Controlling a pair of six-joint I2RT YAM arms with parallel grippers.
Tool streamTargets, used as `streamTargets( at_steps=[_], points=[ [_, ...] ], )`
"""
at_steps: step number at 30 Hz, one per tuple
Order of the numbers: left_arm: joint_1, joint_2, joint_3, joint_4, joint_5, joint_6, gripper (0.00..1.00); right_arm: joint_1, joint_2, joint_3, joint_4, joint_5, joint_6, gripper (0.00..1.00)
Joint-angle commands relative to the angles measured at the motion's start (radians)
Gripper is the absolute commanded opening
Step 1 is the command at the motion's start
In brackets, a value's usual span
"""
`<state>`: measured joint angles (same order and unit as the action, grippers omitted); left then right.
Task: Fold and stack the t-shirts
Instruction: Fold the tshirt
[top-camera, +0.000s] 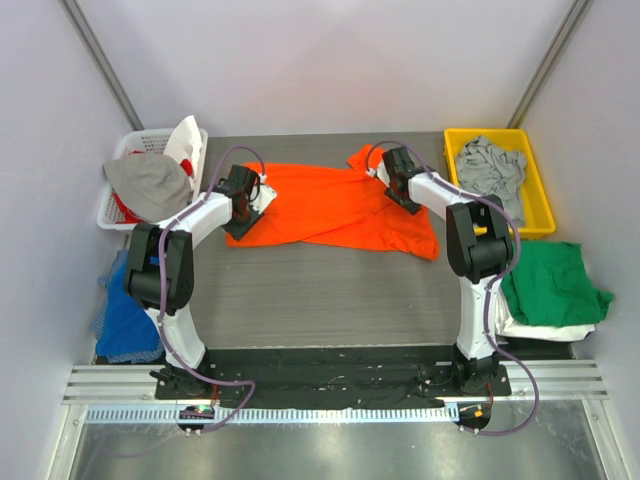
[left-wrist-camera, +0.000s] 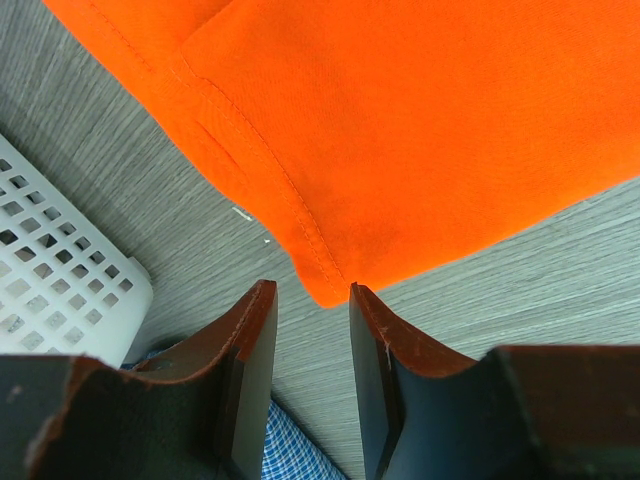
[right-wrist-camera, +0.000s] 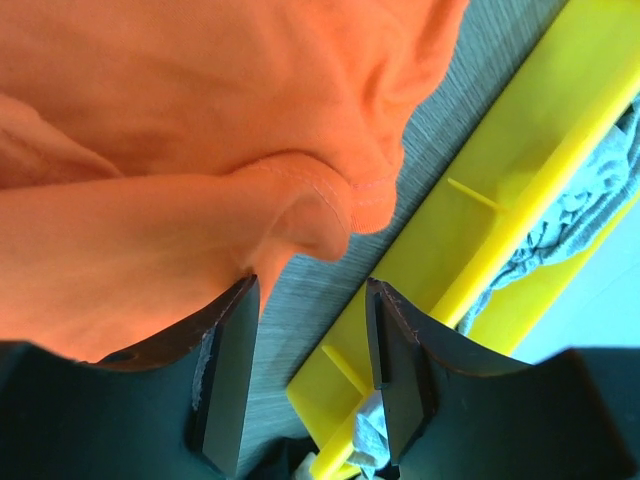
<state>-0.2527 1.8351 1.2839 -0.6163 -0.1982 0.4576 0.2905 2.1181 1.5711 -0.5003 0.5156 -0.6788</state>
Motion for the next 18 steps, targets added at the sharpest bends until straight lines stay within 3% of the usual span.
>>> streamTargets(
  at_steps=[1, 9, 18],
  points=[
    [0.007, -0.03, 0.008, 0.033, -0.001, 0.013, 0.39, -0.002, -0.116, -0.013, 0.025, 0.021, 0.024, 0.54],
    [0.007, -0.034, 0.04, 0.043, -0.026, -0.01, 0.39, -0.002, -0.228, -0.059, -0.007, -0.014, 0.077, 0.54],
    [0.006, -0.039, 0.104, 0.035, -0.035, -0.014, 0.41, -0.002, -0.331, -0.131, -0.11, -0.227, 0.195, 0.55]
  ],
)
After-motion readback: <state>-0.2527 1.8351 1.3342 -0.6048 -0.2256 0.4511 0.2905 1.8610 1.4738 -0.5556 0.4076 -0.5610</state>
